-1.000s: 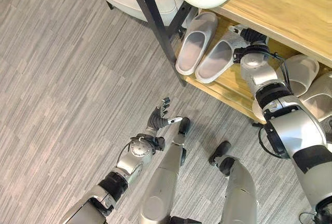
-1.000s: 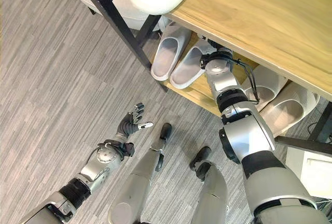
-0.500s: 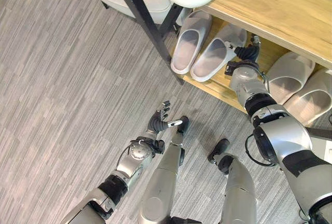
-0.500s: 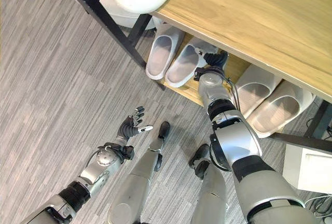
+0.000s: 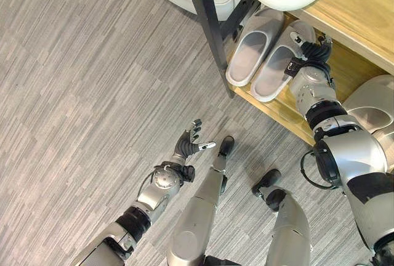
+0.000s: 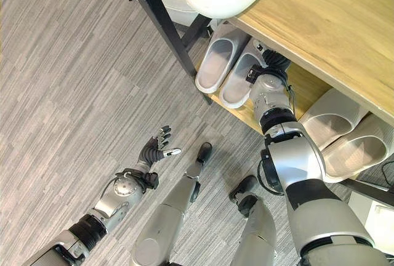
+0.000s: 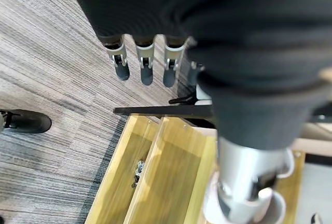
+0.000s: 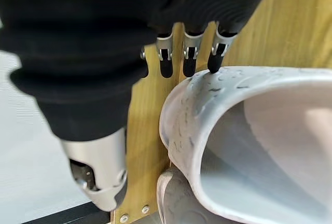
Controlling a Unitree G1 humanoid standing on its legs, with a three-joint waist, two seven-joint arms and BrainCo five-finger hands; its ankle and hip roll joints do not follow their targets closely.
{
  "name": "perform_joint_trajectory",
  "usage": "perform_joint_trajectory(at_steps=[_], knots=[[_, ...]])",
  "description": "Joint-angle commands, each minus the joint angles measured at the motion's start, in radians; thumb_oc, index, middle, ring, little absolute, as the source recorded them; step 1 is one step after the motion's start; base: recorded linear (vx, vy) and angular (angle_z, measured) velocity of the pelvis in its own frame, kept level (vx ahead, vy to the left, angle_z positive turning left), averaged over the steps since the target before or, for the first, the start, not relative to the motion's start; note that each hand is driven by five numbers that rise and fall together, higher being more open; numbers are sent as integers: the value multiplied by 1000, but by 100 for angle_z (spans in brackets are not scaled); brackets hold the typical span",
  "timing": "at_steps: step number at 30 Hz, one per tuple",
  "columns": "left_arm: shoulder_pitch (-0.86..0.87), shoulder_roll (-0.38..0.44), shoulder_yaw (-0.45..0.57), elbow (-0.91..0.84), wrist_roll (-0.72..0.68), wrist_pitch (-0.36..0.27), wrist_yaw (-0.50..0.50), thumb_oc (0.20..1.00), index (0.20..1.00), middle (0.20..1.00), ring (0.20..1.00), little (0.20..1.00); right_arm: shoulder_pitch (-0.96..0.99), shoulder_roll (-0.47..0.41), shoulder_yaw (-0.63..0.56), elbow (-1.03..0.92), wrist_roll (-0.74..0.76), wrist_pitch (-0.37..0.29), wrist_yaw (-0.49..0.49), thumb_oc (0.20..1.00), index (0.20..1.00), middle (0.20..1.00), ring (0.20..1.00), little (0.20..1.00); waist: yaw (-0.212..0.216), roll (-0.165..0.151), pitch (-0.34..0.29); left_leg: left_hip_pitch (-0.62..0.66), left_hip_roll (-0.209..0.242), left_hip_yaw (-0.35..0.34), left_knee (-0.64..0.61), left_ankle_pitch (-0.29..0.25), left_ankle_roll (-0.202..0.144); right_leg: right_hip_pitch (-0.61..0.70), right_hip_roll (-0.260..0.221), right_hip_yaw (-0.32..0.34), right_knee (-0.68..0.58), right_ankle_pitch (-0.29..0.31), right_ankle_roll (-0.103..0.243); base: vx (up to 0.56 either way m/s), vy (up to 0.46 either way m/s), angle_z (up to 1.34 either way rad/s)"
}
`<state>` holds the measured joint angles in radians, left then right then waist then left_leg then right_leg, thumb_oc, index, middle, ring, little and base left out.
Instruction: Arrange the slippers neatly on the shoe rack.
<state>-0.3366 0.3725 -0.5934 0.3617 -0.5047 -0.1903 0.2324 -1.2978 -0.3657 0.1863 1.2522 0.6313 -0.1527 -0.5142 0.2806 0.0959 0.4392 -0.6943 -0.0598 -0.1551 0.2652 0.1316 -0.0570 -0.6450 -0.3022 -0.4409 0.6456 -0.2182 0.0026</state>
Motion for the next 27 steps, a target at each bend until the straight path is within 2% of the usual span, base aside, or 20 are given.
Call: perform_joint_trajectory(at_steps=[1, 6, 7, 8, 9, 11, 13, 15, 17, 19, 20, 24, 26, 27], knots=[[-23, -4, -34, -19, -25, -40, -6, 1000, 1000, 1000, 1000, 1000, -61, 1, 37, -43, 9, -71, 26, 1000, 1000, 1000, 1000, 1000, 13, 7, 21, 38, 11, 26, 114, -178, 12, 98, -8, 91, -101, 53, 154, 7, 34, -11], [-10, -5, -4, -3, -7, -32, 20, 1000, 1000, 1000, 1000, 1000, 56, 75, 61, -173, -89, -67, -38, 1000, 1000, 1000, 1000, 1000, -30, -22, 18, 95, 30, 47, 78, -172, 11, 136, 17, 110, -146, 71, 148, -18, 39, -15], [-3, -7, 6, -2, -2, -27, 29, 1000, 1000, 1000, 1000, 1000, 120, 106, 71, -253, -131, -62, -56, 1000, 1000, 1000, 1000, 1000, -49, -32, 15, 109, 39, 59, 55, -138, 14, 149, 26, 109, -181, 111, 137, -9, 21, -32], [0, -7, 6, -2, -2, -27, 30, 1000, 1000, 1000, 1000, 1000, 123, 108, 72, -256, -132, -60, -57, 1000, 1000, 1000, 1000, 1000, -51, -35, 12, 123, 40, 57, 58, -167, 10, 160, 27, 117, -174, 86, 146, -94, 39, -43], [-1, -7, 6, -3, -2, -27, 29, 1000, 1000, 1000, 1000, 1000, 123, 107, 71, -257, -132, -60, -58, 1000, 1000, 1000, 1000, 1000, -49, -32, 16, 113, 40, 59, 55, -139, 14, 152, 26, 109, -181, 111, 137, 8, 2, -55], [21, -19, 30, 33, 22, -16, 35, 1000, 1000, 1000, 1000, 1000, 306, 152, 99, -421, -227, -42, -57, 1000, 1000, 1000, 1000, 1000, -99, -60, -5, 198, 59, 83, -2, -126, 10, 227, 49, 126, -253, 138, 136, 4, 29, -51], [65, -44, 82, 95, 39, -7, 20, 1000, 1000, 1000, 1000, 1000, 555, 187, 148, -581, -285, -36, 27, 1000, 1000, 1000, 1000, 1000, -145, -84, -46, 319, 86, 118, -85, -103, 0, 327, 74, 143, -346, 172, 142, 133, 5, -62], [104, -49, 123, 118, 50, -2, -4, 1000, 1000, 1000, 1000, 1000, 726, 183, 185, -668, -276, -39, 129, 1000, 1000, 1000, 1000, 1000, -168, -95, -85, 382, 103, 137, -135, -86, -7, 381, 84, 157, -410, 195, 148, 179, -24, -99], [198, -43, 212, 187, 95, 7, -66, 1000, 1000, 1000, 1000, 1000, 1045, 88, 190, -774, -356, -24, 287, 1000, 1000, 1000, 1000, 1000, -215, -116, -161, 514, 124, 179, -236, -57, -26, 498, 107, 168, -533, 230, 165, 241, -82, -53], [246, -16, 243, 179, 145, 13, -105, 1000, 1000, 1000, 1000, 1000, 1192, 37, 168, -814, -378, -18, 363, 1000, 1000, 1000, 1000, 1000, -242, -115, -199, 566, 132, 202, -277, -44, -37, 543, 117, 174, -582, 245, 174, 119, -42, -19], [246, -17, 243, 179, 145, 13, -105, 1000, 1000, 1000, 1000, 1000, 1193, 37, 168, -815, -378, -17, 363, 1000, 1000, 1000, 1000, 1000, -242, -115, -201, 563, 131, 202, -278, -42, -37, 541, 117, 173, -584, 247, 174, 90, -13, -30], [291, 20, 241, 227, 294, 34, -183, 1000, 1000, 1000, 1000, 1000, 1371, -5, 134, -808, -351, -5, 501, 1000, 1000, 1000, 1000, 1000, -283, -107, -270, 652, 136, 248, -338, -37, -43, 601, 132, 207, -649, 266, 182, 108, -7, -20], [291, 42, 202, 232, 392, 30, -225, 1000, 1000, 1000, 1000, 1000, 1433, -21, 117, -799, -355, 4, 546, 1000, 1000, 1000, 1000, 1000, -305, -100, -298, 685, 137, 276, -352, -45, -46, 628, 136, 226, -683, 280, 186, 92, 1, -31], [268, 62, 139, 220, 496, 37, -263, 1000, 1000, 1000, 1000, 1000, 1474, -30, 86, -786, -374, 9, 555, 1000, 1000, 1000, 1000, 1000, -338, -95, -319, 701, 140, 304, -352, -54, -50, 643, 140, 247, -714, 292, 189, 53, -2, -38]])
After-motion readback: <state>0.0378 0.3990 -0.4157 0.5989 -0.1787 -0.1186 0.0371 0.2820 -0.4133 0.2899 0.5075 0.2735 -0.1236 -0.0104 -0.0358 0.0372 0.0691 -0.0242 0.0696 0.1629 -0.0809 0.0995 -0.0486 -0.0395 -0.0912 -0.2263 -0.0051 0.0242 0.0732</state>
